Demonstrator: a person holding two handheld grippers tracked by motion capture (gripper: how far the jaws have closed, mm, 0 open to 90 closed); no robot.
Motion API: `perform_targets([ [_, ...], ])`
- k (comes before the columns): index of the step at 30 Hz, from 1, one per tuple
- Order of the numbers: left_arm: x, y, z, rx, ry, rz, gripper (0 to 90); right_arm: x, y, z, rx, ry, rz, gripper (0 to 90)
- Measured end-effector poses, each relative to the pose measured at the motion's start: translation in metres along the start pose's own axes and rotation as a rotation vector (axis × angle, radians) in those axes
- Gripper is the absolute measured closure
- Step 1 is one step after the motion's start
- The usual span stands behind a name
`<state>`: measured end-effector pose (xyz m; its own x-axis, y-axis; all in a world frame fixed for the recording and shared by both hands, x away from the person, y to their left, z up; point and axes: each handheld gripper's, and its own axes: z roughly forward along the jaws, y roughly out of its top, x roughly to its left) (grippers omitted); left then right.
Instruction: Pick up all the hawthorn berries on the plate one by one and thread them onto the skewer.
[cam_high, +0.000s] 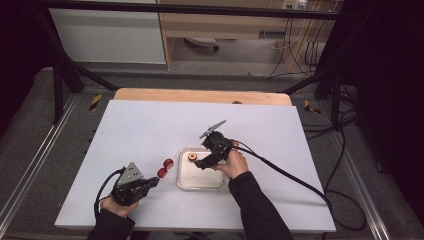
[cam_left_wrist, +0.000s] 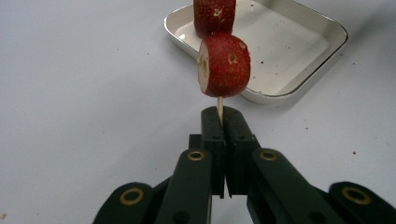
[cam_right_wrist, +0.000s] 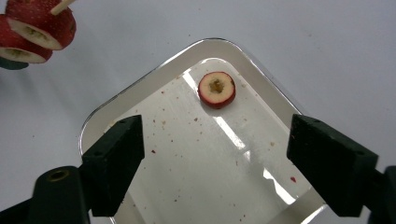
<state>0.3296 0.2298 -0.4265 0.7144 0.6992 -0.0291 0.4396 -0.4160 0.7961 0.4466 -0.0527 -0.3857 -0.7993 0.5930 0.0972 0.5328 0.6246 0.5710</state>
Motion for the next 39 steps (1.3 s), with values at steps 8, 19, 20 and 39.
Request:
perform_targets([
  [8, 0.005, -0.001, -0.001, 0.005, 0.019, 0.009, 88.3, -0.005, 0.023, 0.014, 0.068, -0.01, -0.04, 32.3],
  [19, 0.01, -0.004, -0.002, 0.023, 0.025, -0.007, 88.3, -0.007, 0.039, 0.039, 0.199, 0.019, -0.129, 45.7],
  [20, 0.011, -0.004, -0.002, 0.023, 0.024, -0.008, 88.3, -0.008, 0.04, 0.041, 0.203, 0.026, -0.138, 45.9],
  [39, 0.012, -0.005, -0.002, 0.027, 0.018, -0.008, 88.3, -0.012, 0.048, 0.064, 0.276, 0.07, -0.145, 60.9],
])
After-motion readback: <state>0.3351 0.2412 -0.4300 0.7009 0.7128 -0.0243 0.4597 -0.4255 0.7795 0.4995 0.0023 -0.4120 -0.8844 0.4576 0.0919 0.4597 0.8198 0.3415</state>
